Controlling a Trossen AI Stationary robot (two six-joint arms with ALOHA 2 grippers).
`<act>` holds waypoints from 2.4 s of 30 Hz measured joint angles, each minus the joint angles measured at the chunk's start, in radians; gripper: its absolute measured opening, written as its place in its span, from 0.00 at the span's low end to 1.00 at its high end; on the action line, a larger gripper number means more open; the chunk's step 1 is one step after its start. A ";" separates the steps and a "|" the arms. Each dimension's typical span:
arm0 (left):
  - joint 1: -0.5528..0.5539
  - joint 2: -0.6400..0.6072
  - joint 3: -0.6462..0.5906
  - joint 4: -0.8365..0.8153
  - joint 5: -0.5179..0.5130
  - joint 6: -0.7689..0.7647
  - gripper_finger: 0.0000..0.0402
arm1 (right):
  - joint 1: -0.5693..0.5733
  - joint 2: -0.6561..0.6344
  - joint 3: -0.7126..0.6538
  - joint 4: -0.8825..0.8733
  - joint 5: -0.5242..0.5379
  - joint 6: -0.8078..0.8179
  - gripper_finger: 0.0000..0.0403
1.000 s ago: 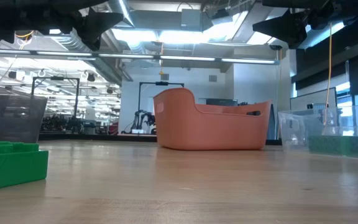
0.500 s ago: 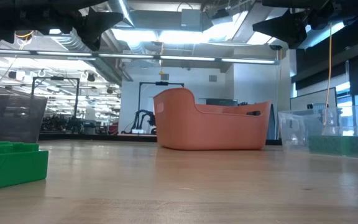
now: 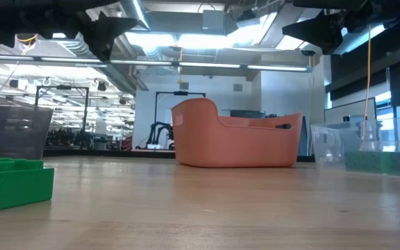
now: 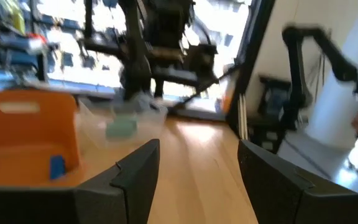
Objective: Sort & place blocks by color
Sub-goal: Put the green game piece into the transparent bin
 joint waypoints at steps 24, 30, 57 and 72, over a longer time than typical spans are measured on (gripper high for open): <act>-0.243 0.197 0.384 -0.450 -0.026 0.044 0.73 | 0.000 0.000 0.000 -0.006 0.007 0.025 0.79; -0.313 0.272 0.461 -0.639 -0.108 -0.027 0.73 | 0.000 0.000 0.000 -0.007 0.008 0.024 0.79; -0.426 0.415 0.500 -0.789 -0.188 -0.057 0.73 | 0.000 0.000 0.000 -0.008 0.008 0.021 0.79; -0.426 0.423 0.500 -0.788 -0.180 -0.044 0.73 | 0.000 0.000 0.000 -0.020 0.008 0.027 0.79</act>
